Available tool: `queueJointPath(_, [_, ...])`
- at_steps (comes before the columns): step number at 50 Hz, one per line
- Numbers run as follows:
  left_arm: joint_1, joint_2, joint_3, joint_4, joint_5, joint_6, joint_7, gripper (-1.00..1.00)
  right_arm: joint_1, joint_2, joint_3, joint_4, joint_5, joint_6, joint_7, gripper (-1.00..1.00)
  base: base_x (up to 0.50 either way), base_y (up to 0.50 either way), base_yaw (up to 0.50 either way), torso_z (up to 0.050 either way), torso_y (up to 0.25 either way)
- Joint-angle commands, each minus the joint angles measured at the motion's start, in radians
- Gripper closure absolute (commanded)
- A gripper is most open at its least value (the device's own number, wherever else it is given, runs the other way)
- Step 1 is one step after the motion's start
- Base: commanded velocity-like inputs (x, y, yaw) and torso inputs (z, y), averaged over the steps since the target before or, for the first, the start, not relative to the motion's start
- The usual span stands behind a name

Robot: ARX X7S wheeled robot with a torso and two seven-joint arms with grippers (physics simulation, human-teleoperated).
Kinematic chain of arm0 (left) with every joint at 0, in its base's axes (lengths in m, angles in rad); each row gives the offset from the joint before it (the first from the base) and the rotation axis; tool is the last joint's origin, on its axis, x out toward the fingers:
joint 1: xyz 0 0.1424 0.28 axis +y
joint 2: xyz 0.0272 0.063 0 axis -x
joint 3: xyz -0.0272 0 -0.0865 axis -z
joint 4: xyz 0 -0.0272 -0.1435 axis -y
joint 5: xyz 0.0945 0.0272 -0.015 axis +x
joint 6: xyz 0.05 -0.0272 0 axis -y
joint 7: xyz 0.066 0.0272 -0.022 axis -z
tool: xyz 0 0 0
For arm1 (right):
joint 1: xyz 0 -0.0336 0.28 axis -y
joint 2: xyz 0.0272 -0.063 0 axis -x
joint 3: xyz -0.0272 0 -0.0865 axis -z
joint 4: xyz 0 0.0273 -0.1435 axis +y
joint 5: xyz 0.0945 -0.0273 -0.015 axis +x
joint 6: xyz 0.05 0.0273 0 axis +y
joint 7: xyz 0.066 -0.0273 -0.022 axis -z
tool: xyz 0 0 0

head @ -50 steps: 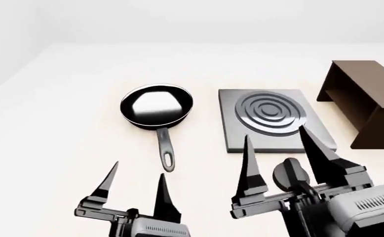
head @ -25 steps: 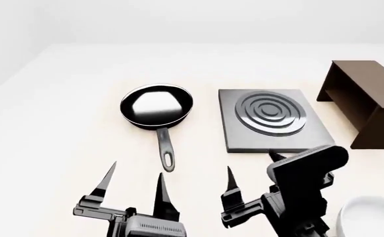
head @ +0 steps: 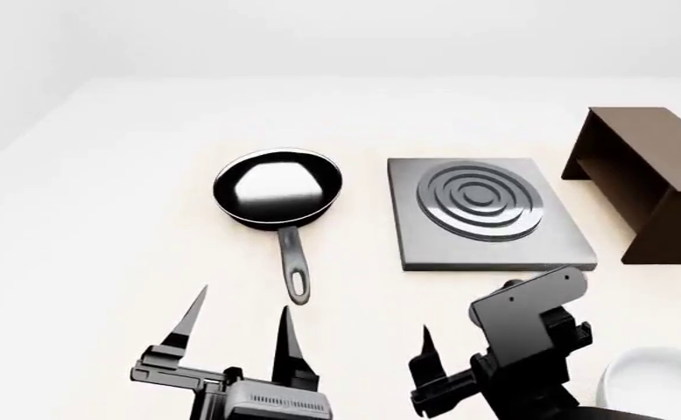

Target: Turn on the stove.

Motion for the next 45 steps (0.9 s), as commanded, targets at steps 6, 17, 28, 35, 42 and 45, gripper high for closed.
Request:
queueJointPath(6, [-0.003, -0.002, 0.011, 0.007, 0.013, -0.019, 0.000, -1.00, -0.033, 0.007, -0.064, 0.091, -0.101, -0.052, -0.083, -1.00, 0.00, 0.00, 0.00, 0.000, 0.000])
queueJointPath(17, [-0.008, -0.003, 0.013, 0.002, 0.010, -0.021, -0.002, -1.00, -0.037, 0.002, -0.027, 0.182, -0.097, -0.091, -0.105, -1.00, 0.00, 0.00, 0.00, 0.000, 0.000])
queueJointPath(28, [-0.011, -0.006, 0.017, -0.005, 0.009, -0.016, -0.009, -1.00, -0.031, -0.013, -0.041, 0.254, -0.130, -0.125, -0.147, -1.00, 0.00, 0.00, 0.00, 0.000, 0.000])
queueJointPath(35, [-0.010, -0.006, 0.020, 0.000, 0.013, -0.025, -0.009, -1.00, -0.026, -0.026, -0.047, 0.305, -0.147, -0.152, -0.178, -1.00, 0.00, 0.00, 0.00, 0.000, 0.000])
queueJointPath(42, [-0.006, -0.006, 0.024, 0.010, 0.018, -0.034, -0.009, -1.00, -0.014, -0.039, -0.029, 0.349, -0.131, -0.167, -0.197, -1.00, 0.00, 0.00, 0.00, 0.000, 0.000])
queueJointPath(45, [-0.008, -0.006, 0.025, 0.009, 0.018, -0.036, -0.009, -1.00, -0.005, -0.047, -0.034, 0.399, -0.140, -0.178, -0.223, -1.00, 0.00, 0.00, 0.00, 0.000, 0.000])
